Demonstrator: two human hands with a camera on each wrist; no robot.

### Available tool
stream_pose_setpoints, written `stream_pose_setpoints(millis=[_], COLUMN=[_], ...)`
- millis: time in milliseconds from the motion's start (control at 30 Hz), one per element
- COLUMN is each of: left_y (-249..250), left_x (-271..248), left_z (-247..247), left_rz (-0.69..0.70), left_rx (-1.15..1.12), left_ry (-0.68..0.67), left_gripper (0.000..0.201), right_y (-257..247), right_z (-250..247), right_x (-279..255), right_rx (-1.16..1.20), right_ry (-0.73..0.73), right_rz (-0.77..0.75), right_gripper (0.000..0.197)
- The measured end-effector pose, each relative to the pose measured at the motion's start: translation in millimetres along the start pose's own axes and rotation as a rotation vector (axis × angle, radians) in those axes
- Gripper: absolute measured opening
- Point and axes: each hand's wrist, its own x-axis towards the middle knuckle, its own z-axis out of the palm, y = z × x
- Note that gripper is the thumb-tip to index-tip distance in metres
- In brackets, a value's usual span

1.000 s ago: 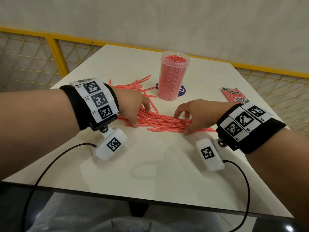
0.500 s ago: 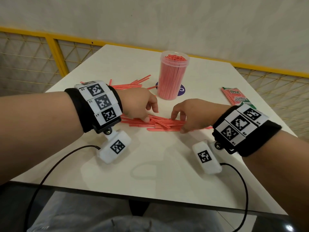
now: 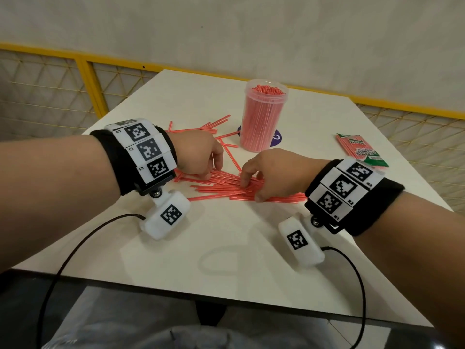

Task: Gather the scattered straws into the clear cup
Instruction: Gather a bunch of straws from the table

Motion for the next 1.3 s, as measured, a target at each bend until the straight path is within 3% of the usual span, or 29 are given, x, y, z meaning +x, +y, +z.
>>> stream_pose_setpoints(millis=[400, 500, 600, 667, 767, 933, 1200, 1300], left_y=[4, 10, 17, 23, 30, 42, 54, 52], left_x=[1, -4, -13, -15, -10, -1, 6, 5], left_z=[-2, -4, -2, 1, 6, 9, 12, 11], left_rz=[-0.084, -0.018, 0.047, 0.063, 0.063, 0.092, 0.172, 0.193], left_rx=[0.105, 0.052, 0.041, 0.099, 0.115, 0.053, 0.005, -0.03], left_ry=[0.063, 0.065, -0.128, -0.191, -0.191, -0.165, -0.041, 0.005], left_gripper=[0.034, 0.035, 0.07, 0.079, 0.075, 0.063, 0.044, 0.046], right_y=[14, 29, 43, 46, 47, 41, 35, 33], right_z=[-2, -8, -11, -8, -1, 0, 2, 3], right_x=[-11, -19, -30, -33, -31, -22, -13, -14], right_rx=[-0.014, 0.025, 0.004, -0.039, -0.091, -0.085, -0.12, -0.078], right_ry=[0.062, 0.098, -0.037, -0.141, -0.178, -0.11, -0.029, 0.015], right_rz=[0.053, 0.131, 0.295, 0.358, 0.344, 0.248, 0.145, 0.142], right_gripper=[0.027, 0.054, 0.106, 0.121, 0.104, 0.075, 0.063, 0.059])
